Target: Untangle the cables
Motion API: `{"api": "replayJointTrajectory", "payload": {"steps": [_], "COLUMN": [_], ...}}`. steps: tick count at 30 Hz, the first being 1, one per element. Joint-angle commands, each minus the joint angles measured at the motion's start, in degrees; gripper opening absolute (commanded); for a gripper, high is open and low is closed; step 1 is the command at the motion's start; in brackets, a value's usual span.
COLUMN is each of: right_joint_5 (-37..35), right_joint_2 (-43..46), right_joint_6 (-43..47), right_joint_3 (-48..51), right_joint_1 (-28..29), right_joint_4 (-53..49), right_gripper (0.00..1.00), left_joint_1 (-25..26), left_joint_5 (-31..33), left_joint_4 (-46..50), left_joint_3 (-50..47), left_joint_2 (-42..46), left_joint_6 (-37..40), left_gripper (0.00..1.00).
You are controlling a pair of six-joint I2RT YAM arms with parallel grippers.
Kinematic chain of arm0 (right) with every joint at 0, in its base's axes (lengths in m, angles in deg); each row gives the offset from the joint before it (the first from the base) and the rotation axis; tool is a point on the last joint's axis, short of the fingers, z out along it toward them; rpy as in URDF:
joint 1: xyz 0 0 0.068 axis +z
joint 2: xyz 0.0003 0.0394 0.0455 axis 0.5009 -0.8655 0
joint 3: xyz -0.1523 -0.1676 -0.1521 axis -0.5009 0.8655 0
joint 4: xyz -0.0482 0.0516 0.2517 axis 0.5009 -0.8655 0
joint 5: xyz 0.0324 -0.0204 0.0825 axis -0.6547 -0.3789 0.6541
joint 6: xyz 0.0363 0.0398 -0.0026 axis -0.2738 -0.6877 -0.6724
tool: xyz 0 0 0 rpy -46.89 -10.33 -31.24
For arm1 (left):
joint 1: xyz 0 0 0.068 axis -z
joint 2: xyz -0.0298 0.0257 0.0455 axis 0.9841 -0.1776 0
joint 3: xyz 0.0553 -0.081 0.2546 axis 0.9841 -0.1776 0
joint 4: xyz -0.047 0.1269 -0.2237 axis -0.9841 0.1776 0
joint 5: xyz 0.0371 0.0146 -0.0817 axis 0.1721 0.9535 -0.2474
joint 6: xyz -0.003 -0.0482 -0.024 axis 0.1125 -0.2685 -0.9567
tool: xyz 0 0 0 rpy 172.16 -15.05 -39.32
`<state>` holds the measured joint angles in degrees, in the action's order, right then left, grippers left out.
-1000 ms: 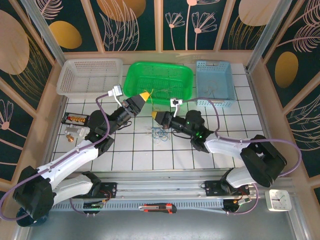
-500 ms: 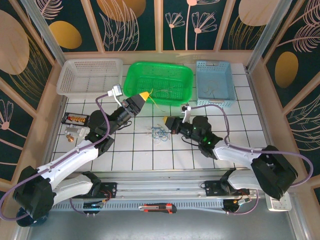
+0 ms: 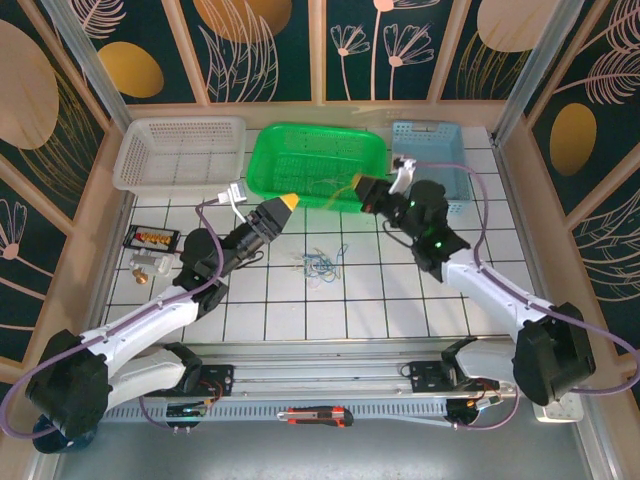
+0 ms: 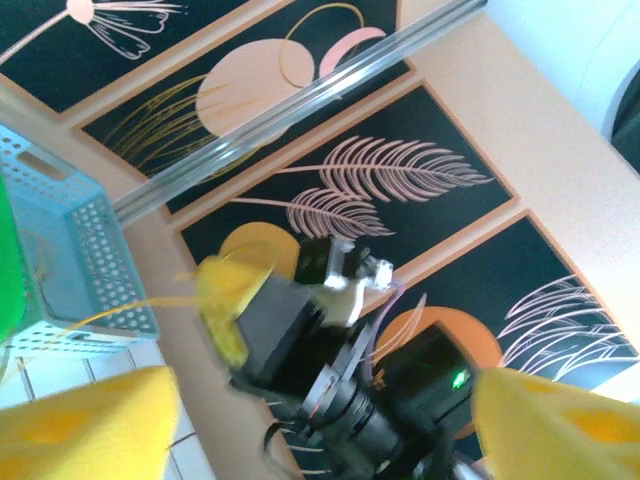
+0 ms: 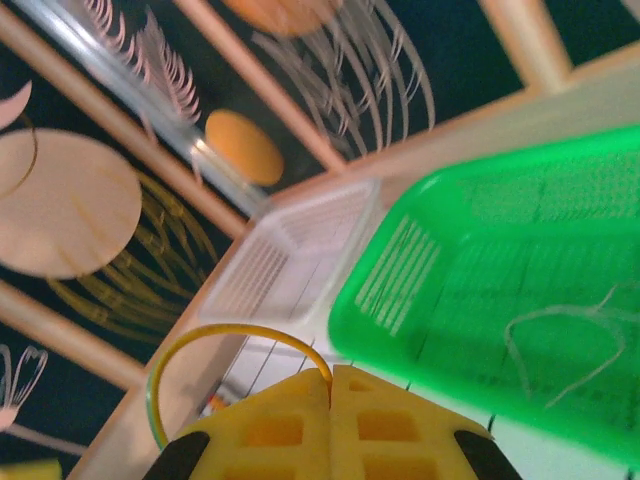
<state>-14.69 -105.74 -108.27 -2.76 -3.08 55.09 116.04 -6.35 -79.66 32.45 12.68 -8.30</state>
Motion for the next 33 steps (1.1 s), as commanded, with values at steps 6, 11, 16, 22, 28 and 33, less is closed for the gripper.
{"api": "replayJointTrajectory", "payload": {"steps": [6, 11, 16, 22, 28, 33], "right_joint_5": [-2.0, -4.1, -6.4, -8.3, -7.4, -4.5], "right_joint_2": [-6.4, -10.4, -15.2, -24.0, -32.7, -32.4], "right_joint_6": [2.4, 1.0, -0.6, -0.9, 0.0, 0.7], "right_joint_3": [-9.9, -12.0, -13.7, -17.1, -22.0, -21.8], "right_joint_1": [-12.9, -20.1, -25.2, -29.0, -30.5, -30.4], "right_joint_4": [-6.0, -4.3, -3.2, -3.4, -5.2, -4.8], "right_gripper": [0.00, 0.00, 0.00, 0.00, 0.25, 0.46], "left_joint_1": [-0.5, -0.5, -0.5, -0.5, -0.5, -0.5], "left_joint_5": [2.6, 4.0, 5.3, 5.7, 6.1, 7.4], "left_joint_4": [0.8, 3.6, 7.6, 9.0, 10.8, 13.7], "left_joint_3": [-2.9, -4.3, -4.7, -5.3, -5.3, -5.1], "left_joint_2": [1.4, 1.7, 2.5, 2.3, 1.6, 2.2], "left_joint_6": [2.2, 4.1, 6.9, 8.5, 9.8, 11.9], "left_gripper": [0.99, 0.99, 0.99, 0.99, 0.99, 0.99]}}
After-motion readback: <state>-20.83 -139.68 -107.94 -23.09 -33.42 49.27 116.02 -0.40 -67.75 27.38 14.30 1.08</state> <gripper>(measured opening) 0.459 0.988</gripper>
